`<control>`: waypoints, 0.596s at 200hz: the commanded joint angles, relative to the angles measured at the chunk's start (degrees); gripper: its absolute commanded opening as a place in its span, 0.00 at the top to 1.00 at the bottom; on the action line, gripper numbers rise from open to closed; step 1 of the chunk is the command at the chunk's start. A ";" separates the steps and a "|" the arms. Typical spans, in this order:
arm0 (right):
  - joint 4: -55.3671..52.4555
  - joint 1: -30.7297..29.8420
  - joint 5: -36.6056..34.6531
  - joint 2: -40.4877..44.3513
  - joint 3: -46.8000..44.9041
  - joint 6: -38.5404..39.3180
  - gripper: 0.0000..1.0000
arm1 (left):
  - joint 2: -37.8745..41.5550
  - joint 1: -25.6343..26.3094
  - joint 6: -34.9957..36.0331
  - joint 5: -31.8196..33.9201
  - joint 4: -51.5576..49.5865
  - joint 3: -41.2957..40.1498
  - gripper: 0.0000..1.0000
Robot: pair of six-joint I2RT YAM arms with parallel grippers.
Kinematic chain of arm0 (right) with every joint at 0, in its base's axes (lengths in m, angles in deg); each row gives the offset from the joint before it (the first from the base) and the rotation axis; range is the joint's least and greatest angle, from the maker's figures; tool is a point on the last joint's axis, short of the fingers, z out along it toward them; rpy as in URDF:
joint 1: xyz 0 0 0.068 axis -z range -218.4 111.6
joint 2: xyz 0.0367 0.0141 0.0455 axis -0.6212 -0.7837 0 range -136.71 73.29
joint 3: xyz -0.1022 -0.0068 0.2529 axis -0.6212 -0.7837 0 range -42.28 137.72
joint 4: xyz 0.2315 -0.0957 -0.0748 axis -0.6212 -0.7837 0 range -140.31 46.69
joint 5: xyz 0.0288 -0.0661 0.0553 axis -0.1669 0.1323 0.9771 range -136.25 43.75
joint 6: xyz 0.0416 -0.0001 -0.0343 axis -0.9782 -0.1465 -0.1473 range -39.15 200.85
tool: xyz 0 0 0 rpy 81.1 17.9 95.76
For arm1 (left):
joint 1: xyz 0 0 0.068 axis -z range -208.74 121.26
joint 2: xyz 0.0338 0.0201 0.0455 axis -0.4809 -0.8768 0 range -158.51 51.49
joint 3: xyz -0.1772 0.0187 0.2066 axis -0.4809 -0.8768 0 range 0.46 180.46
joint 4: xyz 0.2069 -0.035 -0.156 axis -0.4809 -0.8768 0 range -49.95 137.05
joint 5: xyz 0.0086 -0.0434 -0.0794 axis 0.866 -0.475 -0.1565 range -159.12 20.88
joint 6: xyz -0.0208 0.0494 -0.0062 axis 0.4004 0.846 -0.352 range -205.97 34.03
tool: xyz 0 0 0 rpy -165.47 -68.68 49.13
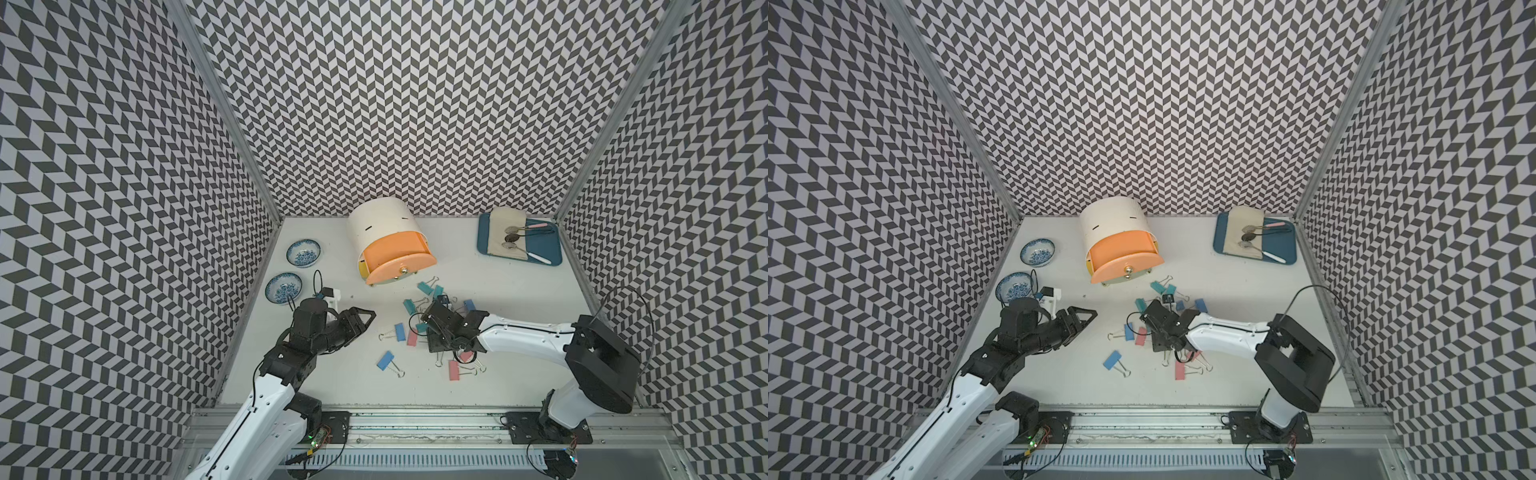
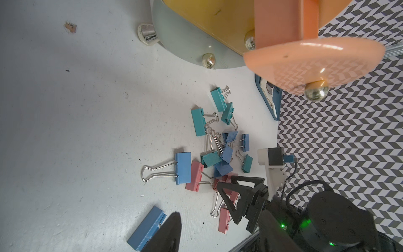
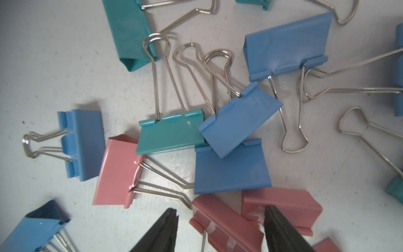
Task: Put the binder clips in the drawer according to color
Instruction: Pick up the binder clip at the center of the board.
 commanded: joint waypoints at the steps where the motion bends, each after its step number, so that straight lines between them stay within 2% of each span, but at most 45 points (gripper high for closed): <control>1: 0.71 0.07 -0.98 -1.28 1.04 0.02 0.36 | 0.36 0.27 0.43 -0.65 0.72 -0.96 0.39; 61: 1.04 0.01 -1.50 -2.77 -0.10 0.58 0.39 | 0.77 0.27 -0.04 -0.58 0.98 -1.66 0.39; 119: 2.27 0.01 -1.11 -2.23 -0.87 1.39 0.49 | 1.60 0.27 -0.67 -0.40 0.89 -2.03 0.39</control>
